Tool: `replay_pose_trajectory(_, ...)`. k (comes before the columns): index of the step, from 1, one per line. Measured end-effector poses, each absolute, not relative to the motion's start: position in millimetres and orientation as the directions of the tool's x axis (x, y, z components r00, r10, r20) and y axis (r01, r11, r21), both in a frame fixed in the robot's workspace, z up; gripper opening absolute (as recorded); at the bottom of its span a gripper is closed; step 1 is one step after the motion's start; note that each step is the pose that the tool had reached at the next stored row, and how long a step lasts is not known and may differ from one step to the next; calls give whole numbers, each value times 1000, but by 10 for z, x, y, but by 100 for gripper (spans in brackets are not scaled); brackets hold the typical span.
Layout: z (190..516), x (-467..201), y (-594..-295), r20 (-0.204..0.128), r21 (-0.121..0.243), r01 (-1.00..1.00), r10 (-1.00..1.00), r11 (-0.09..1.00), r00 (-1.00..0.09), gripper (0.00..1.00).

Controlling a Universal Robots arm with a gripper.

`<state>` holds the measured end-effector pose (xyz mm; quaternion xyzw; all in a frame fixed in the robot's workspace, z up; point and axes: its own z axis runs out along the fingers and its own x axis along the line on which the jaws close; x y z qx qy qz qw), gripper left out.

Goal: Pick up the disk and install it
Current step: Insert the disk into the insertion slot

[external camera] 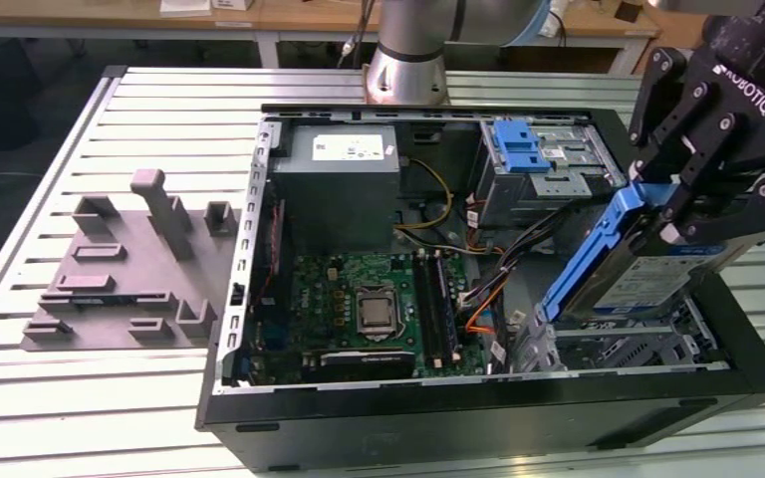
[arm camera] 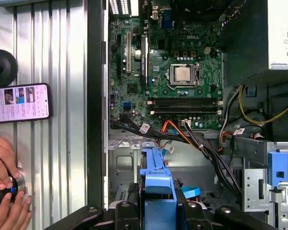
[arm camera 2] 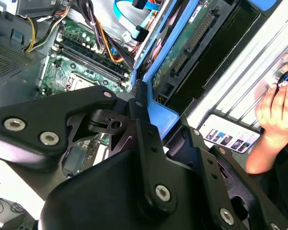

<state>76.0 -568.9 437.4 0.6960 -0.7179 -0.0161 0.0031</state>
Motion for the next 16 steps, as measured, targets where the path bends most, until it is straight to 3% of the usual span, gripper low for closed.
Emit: replay_pose_trajectory(16, 4250, 766, -5697, -18, 28, -999, -999, 31, -31, 36)
